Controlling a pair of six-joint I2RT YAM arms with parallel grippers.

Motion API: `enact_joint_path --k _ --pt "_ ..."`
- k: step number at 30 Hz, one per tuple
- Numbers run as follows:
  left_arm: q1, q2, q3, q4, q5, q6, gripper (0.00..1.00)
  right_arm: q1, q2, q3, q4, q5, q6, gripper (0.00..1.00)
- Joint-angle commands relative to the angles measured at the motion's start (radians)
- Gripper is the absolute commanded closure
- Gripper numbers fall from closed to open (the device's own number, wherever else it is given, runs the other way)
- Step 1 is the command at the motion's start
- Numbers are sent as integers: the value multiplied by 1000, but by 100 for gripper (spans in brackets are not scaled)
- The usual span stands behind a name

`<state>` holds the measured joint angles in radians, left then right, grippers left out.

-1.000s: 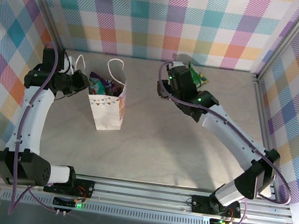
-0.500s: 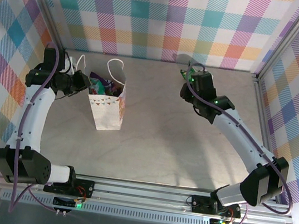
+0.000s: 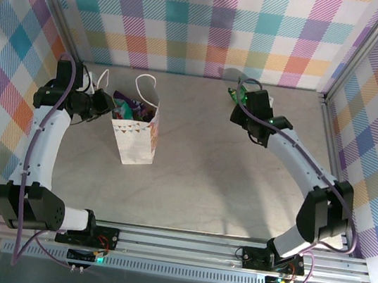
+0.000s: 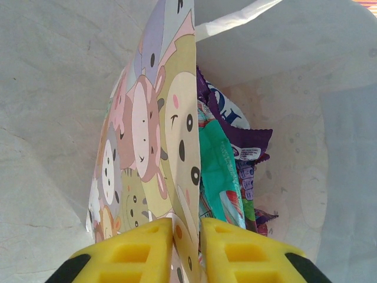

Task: Place the snacks into the paper bag

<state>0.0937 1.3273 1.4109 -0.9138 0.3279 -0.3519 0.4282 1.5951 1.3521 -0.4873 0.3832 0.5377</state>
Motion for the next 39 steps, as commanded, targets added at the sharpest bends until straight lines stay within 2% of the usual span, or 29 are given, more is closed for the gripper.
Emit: enact_joint_path --k 1,6,28,39 --pt "-5 11 33 -17 -10 -6 80 -11 58 81 10 50 -63 23" --pt "-5 13 35 -18 -18 -2 79 -19 167 183 -5 82 -116 21" --pt "-5 -14 45 -24 -61 -1 77 -62 522 558 -83 82 -253 20" --pt "-5 3 71 -39 -64 -1 75 -71 762 845 -173 129 -348 17"
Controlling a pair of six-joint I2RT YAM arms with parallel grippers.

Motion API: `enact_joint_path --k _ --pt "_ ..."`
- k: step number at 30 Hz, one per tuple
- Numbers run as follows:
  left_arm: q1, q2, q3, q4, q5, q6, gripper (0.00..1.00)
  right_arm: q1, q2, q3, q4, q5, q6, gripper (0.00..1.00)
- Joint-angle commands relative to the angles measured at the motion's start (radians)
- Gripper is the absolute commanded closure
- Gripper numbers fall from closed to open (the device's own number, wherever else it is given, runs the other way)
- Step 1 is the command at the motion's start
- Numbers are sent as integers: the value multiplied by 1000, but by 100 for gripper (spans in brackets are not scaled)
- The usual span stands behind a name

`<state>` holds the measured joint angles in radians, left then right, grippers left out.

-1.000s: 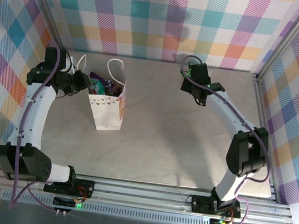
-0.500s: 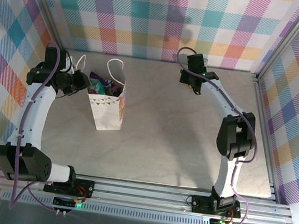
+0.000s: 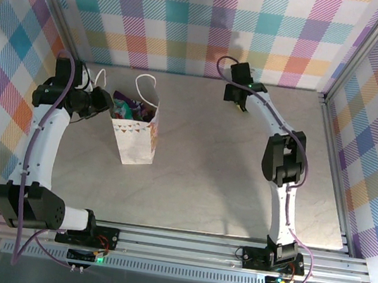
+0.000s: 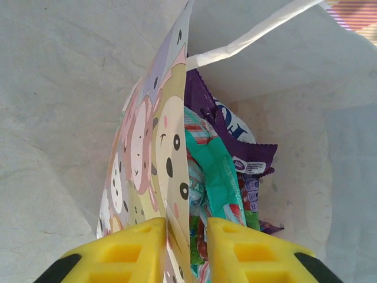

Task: Place the snacks into the paper bag

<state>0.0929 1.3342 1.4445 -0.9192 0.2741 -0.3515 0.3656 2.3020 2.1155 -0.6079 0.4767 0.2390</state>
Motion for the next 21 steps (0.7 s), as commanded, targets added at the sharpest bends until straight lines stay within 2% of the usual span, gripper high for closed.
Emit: enact_joint_path --k 1,6,13,21 --pt "-4 -4 39 -36 -12 -1 75 -9 78 110 -64 41 -56 16" --pt "-4 -18 30 -32 -29 -1 74 -10 184 241 -98 43 -88 12" --pt "-4 -8 25 -27 -39 2 72 -15 262 312 -101 42 -105 2" --pt "-4 -9 24 -19 -66 2 72 -24 314 351 -89 49 -142 0"
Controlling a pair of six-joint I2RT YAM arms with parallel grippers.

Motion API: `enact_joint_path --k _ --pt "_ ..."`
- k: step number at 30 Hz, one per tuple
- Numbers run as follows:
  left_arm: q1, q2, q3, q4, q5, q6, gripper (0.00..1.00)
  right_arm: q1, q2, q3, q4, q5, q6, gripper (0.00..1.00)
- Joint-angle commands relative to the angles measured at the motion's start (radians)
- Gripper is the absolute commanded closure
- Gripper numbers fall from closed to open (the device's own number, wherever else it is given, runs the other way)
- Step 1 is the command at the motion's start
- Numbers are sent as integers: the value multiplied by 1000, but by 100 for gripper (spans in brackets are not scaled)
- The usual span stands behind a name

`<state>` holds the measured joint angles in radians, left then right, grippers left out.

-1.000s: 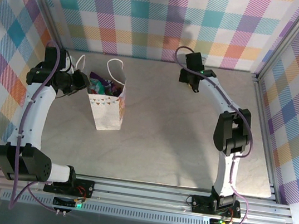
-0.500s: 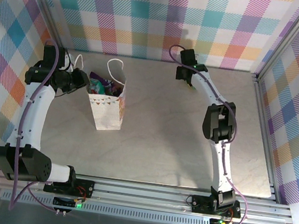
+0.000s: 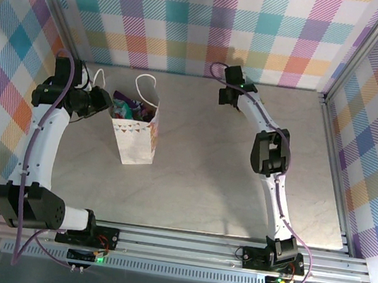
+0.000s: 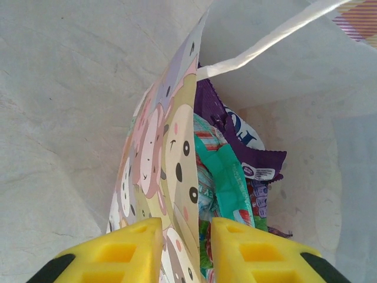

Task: Place the snacks into the paper bag

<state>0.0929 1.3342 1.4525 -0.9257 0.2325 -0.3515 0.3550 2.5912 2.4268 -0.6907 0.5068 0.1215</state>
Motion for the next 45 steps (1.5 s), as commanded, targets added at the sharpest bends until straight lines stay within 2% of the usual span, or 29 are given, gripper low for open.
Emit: enact_joint_path --k 1,8,24,30,35,42,45 --pt "-5 -12 15 -12 -28 2 72 -15 33 46 -6 24 -29 0" --pt "-4 -17 -5 -2 -35 -3 71 -28 71 78 22 69 -81 0" --pt "-4 5 -9 11 -51 -18 71 -54 148 146 42 65 -143 0" --pt "-4 3 2 11 -56 -20 70 -54 153 145 43 50 -144 19" --pt "-5 3 0 10 -55 -21 70 -54 151 143 34 43 -123 41" --pt "-4 5 8 16 -47 -22 70 -54 107 133 -22 -18 -65 62" --pt "-4 8 9 10 -94 -18 70 -53 63 98 -48 -24 -9 65"
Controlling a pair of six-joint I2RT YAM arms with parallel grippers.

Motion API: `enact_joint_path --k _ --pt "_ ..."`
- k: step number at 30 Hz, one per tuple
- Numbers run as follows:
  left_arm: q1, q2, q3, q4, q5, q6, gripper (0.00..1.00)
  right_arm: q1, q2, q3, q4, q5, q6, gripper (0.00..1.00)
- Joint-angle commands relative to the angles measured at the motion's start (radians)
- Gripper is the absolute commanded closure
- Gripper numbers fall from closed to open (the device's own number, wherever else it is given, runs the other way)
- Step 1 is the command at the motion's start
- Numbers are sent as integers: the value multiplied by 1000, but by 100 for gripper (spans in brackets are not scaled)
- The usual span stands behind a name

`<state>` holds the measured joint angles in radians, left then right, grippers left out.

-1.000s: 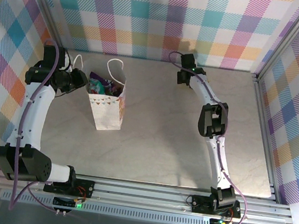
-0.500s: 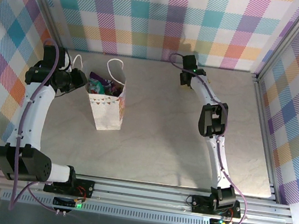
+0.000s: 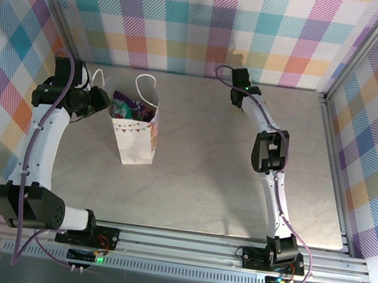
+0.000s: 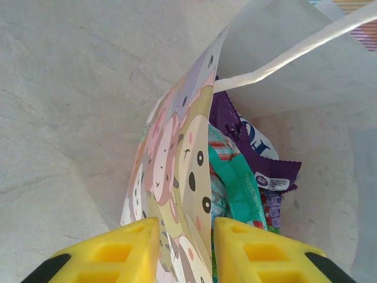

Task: Place the snacks into the paper bag

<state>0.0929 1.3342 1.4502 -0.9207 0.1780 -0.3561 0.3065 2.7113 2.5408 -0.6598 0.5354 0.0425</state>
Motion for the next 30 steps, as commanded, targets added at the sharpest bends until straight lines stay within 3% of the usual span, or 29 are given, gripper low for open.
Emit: enact_joint_path --k 1,17,30 --pt "-4 10 9 6 -47 -14 70 -4 -77 -43 -76 -59 83 65" --pt "-4 -15 -17 24 -24 -21 68 63 -354 -404 -45 -146 183 66" --pt "-4 -9 10 -4 -5 -1 65 88 -452 -537 -48 -191 218 68"
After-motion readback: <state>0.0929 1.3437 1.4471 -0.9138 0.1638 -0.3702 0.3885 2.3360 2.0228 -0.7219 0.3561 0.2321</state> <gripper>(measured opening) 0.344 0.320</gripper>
